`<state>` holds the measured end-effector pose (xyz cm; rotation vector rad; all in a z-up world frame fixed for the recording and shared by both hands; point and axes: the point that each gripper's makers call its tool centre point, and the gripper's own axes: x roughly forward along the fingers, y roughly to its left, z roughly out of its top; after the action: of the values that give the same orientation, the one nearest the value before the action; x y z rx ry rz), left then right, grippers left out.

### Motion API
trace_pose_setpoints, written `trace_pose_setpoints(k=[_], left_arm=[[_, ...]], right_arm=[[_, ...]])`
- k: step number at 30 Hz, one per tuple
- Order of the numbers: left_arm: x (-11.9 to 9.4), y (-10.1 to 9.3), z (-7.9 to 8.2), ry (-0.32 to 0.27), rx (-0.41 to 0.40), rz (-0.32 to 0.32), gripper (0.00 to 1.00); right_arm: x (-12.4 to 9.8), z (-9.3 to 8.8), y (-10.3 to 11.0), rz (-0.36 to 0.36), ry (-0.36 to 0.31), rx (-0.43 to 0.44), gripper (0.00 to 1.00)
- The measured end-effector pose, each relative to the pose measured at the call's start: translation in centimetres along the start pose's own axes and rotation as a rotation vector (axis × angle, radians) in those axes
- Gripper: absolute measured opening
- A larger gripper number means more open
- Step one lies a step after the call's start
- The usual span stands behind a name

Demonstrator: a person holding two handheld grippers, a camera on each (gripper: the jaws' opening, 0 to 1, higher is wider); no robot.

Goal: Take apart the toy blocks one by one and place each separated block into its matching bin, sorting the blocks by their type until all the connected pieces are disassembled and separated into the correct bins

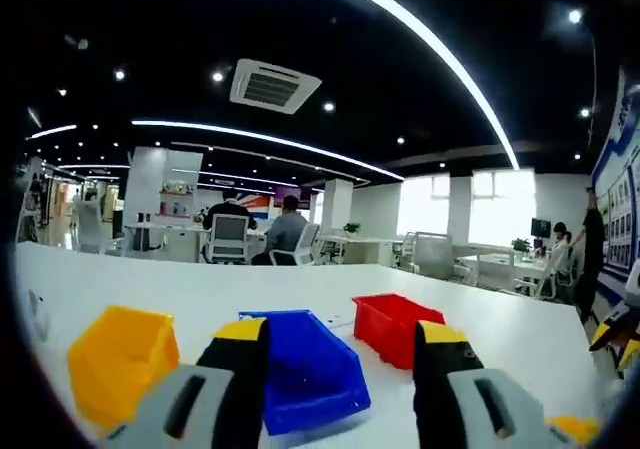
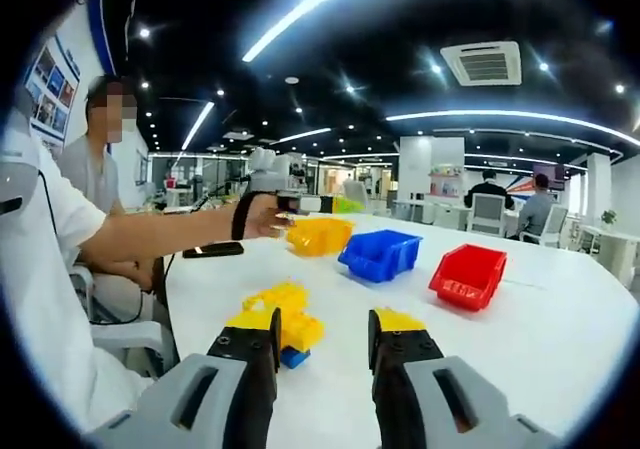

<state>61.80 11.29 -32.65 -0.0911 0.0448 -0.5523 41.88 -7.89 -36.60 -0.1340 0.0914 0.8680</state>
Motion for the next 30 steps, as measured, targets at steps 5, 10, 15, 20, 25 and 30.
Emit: trace_pose_setpoints(k=[5, 10, 15, 20, 25, 30], left_arm=[[-3.0, -2.9, 0.5, -0.04, -0.017, -0.099, 0.62], [-6.2, -6.3, -0.5, -0.031, -0.031, -0.202, 0.62], [-8.7, -8.6, -1.8, -0.037, -0.064, -0.275, 0.63], [-10.3, -10.6, -3.2, -0.038, -0.07, -0.338, 0.68], [-11.7, -13.5, -5.8, -0.002, -0.002, -0.452, 0.75], [-12.5, -15.9, -7.8, 0.048, 0.073, -0.545, 0.76]], right_arm=[[0.0, 0.0, 0.0, 0.001, -0.001, 0.001, 0.36], [0.0, -0.1, 0.0, 0.0, 0.0, 0.0, 0.36], [0.1, -0.4, 0.0, 0.001, 0.011, -0.004, 0.36], [0.8, -0.5, -0.3, -0.002, 0.02, -0.018, 0.35], [2.0, -0.2, -0.9, -0.002, 0.013, -0.007, 0.35], [3.1, -1.3, 0.0, 0.073, 0.04, -0.034, 0.38]])
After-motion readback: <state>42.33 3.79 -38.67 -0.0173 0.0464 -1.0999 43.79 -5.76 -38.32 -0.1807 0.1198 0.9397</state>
